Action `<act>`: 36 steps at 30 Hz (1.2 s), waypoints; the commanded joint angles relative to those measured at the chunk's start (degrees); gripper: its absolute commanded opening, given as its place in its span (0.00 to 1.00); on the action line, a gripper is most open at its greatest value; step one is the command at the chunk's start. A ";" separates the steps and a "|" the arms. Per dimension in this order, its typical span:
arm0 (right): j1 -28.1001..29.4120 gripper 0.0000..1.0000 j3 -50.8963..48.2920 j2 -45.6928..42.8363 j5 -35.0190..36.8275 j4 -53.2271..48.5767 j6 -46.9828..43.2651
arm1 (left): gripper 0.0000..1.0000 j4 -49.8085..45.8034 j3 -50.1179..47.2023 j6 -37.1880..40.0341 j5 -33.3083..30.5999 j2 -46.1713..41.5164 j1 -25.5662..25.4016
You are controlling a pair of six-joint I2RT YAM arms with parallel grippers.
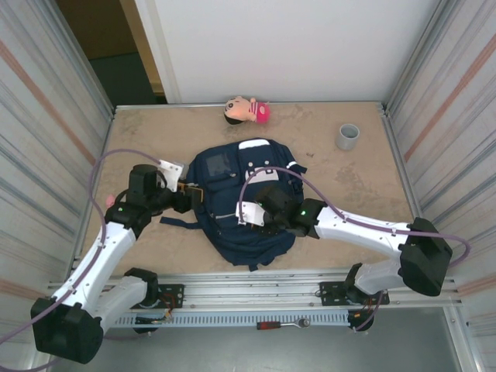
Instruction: Pack the student bag
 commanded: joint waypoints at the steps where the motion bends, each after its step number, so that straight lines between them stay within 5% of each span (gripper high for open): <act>1: -1.14 0.12 0.03 -1.61 -1.49 0.92 -2.31 | 0.61 -2.68 -0.15 18.39 9.33 0.16 0.33; 4: -4.09 0.01 0.04 -4.64 -8.24 0.31 -1.04 | 0.62 0.19 -1.52 26.12 11.28 -0.10 1.09; 7: -7.34 0.00 -0.40 -6.95 -14.30 0.46 0.21 | 0.63 -5.67 1.39 35.93 17.89 2.96 2.45; 11: -8.92 0.00 -1.30 -7.75 -15.43 0.38 -0.36 | 0.63 -16.45 4.13 53.41 19.76 7.92 2.44; 14: -9.44 0.00 -1.71 -7.46 -15.84 0.28 -0.46 | 0.63 -15.64 3.88 57.22 20.87 10.66 2.38; 29: -9.61 0.00 -1.71 -7.94 -16.74 0.59 0.12 | 0.63 -11.38 6.89 56.51 19.15 26.26 -0.82; 36: -10.05 0.00 -2.46 -8.43 -15.63 1.18 0.90 | 0.48 -13.90 6.47 57.29 22.34 25.81 -3.13</act>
